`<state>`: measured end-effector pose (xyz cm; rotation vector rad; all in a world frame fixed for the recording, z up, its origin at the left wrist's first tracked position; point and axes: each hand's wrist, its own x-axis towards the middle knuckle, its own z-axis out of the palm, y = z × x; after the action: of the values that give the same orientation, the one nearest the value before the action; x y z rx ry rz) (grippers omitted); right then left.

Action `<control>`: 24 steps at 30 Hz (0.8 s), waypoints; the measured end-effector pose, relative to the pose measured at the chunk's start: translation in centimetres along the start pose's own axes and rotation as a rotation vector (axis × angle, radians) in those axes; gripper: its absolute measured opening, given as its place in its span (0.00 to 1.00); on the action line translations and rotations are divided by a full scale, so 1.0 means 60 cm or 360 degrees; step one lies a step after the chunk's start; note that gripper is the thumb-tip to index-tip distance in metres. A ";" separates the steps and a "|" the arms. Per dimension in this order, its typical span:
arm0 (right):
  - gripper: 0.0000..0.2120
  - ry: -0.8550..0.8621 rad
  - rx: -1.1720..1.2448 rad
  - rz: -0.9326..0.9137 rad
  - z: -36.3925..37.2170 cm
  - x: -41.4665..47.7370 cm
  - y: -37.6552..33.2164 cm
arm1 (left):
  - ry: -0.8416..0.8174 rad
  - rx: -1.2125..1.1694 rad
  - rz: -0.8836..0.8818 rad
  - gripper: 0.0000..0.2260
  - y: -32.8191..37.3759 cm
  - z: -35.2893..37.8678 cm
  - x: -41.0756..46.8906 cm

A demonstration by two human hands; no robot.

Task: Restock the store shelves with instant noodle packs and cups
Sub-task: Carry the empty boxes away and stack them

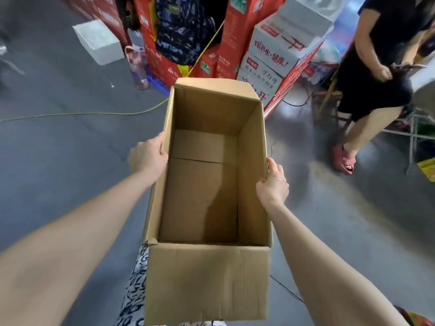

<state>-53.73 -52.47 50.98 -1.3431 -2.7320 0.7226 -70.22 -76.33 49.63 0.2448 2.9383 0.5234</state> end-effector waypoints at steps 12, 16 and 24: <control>0.35 -0.0172 -0.0102 0.0243 0.163 0.275 -0.078 | -0.0259 -0.0151 0.0002 0.22 0.005 0.146 0.303; 0.34 -0.0334 -0.0273 0.0250 0.176 0.293 -0.096 | -0.0303 -0.0251 0.0132 0.19 0.023 0.158 0.342; 0.29 -0.0310 -0.0107 0.0213 0.141 0.233 -0.097 | -0.0597 -0.0359 0.0484 0.12 0.112 0.125 0.334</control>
<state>-68.67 -48.38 43.16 -1.5611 -2.8590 0.8176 -87.58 -63.94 42.70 0.6857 2.4657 0.7497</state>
